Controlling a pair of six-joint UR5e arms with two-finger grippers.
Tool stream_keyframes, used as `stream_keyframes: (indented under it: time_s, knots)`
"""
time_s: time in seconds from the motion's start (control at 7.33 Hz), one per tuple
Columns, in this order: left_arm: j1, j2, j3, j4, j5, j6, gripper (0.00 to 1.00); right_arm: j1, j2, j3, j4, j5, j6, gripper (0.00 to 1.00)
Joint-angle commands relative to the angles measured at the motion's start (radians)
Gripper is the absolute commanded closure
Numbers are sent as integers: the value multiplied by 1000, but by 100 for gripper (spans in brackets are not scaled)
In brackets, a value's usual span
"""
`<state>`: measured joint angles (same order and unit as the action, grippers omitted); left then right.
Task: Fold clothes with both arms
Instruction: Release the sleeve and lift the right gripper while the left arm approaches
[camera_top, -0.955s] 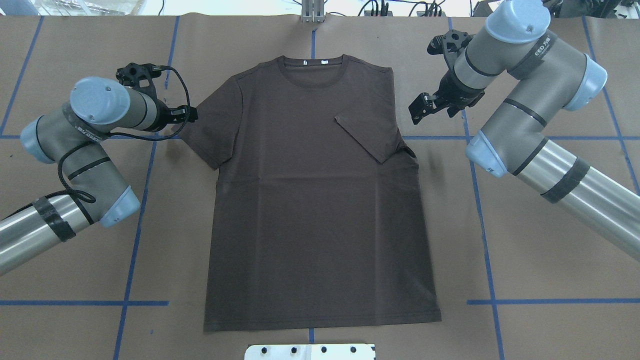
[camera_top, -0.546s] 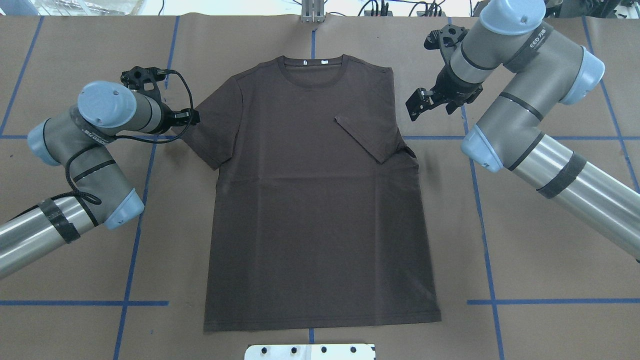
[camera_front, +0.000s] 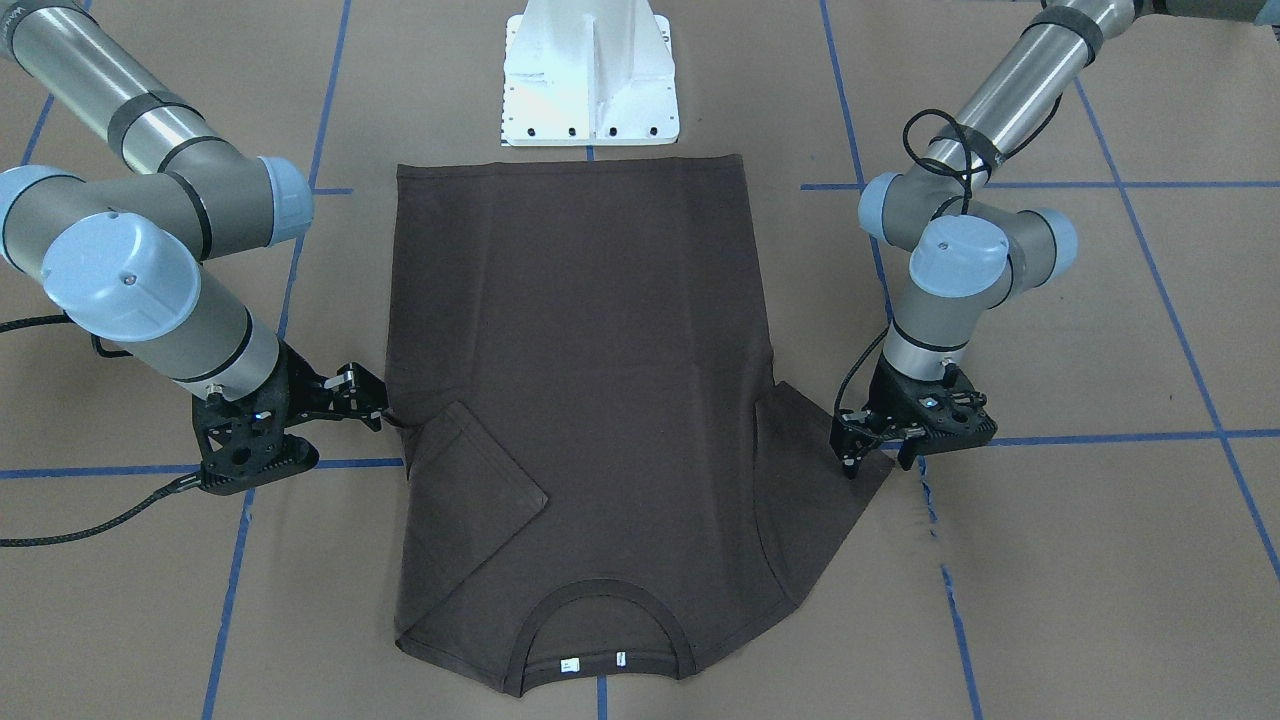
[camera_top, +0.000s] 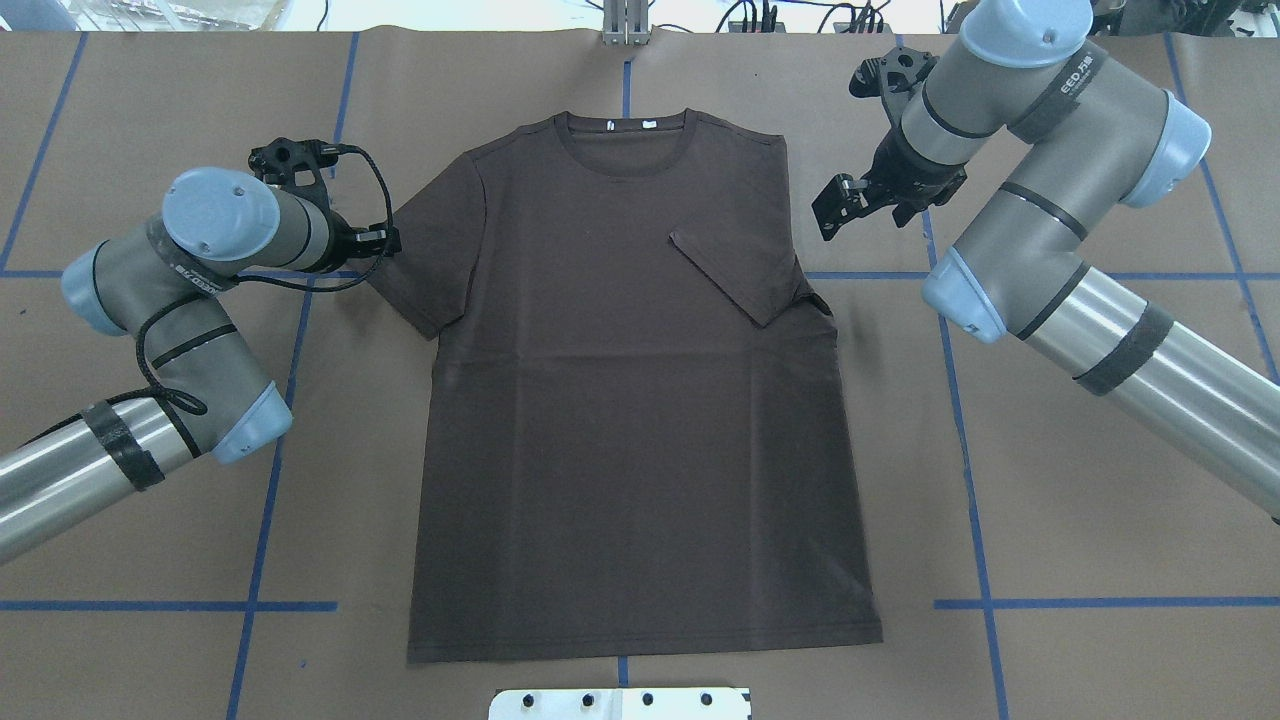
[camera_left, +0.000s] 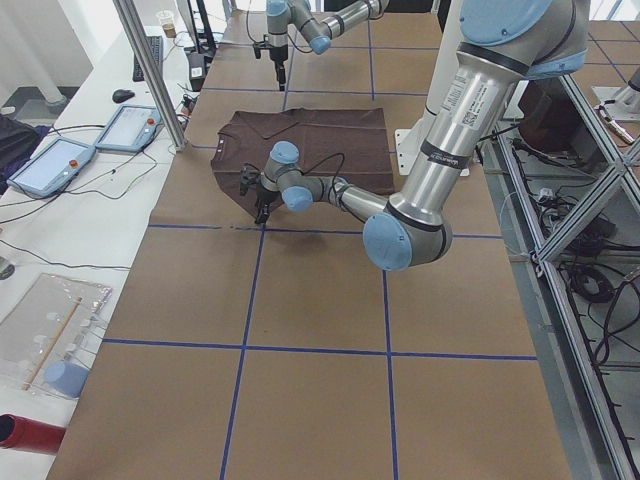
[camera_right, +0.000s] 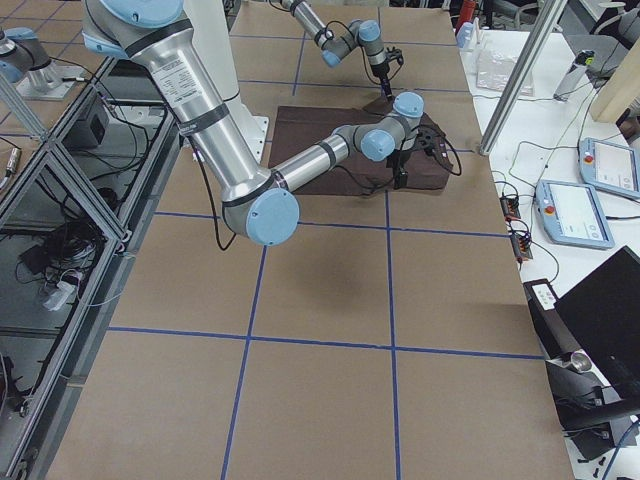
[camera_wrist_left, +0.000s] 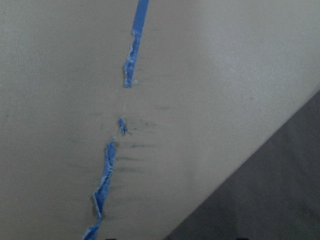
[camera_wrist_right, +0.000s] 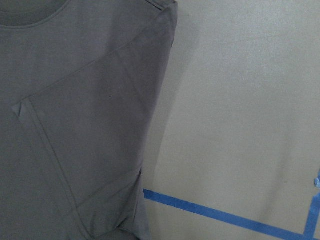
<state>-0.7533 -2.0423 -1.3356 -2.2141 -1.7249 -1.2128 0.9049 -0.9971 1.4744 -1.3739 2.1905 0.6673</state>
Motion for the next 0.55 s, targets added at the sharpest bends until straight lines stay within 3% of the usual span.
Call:
stream_keyframes:
  time_s: [0.0,0.14,0.41]
  knots:
    - [2,1,-8,2,1,9,87,2,0,0,-1,0,0,0]
    - [2,2,-19,4,1,9,98,2,0,0,-1,0,0,0]
    - [2,4,-45,11,-1,10,100,2,-1,0,-1,0,0,0]
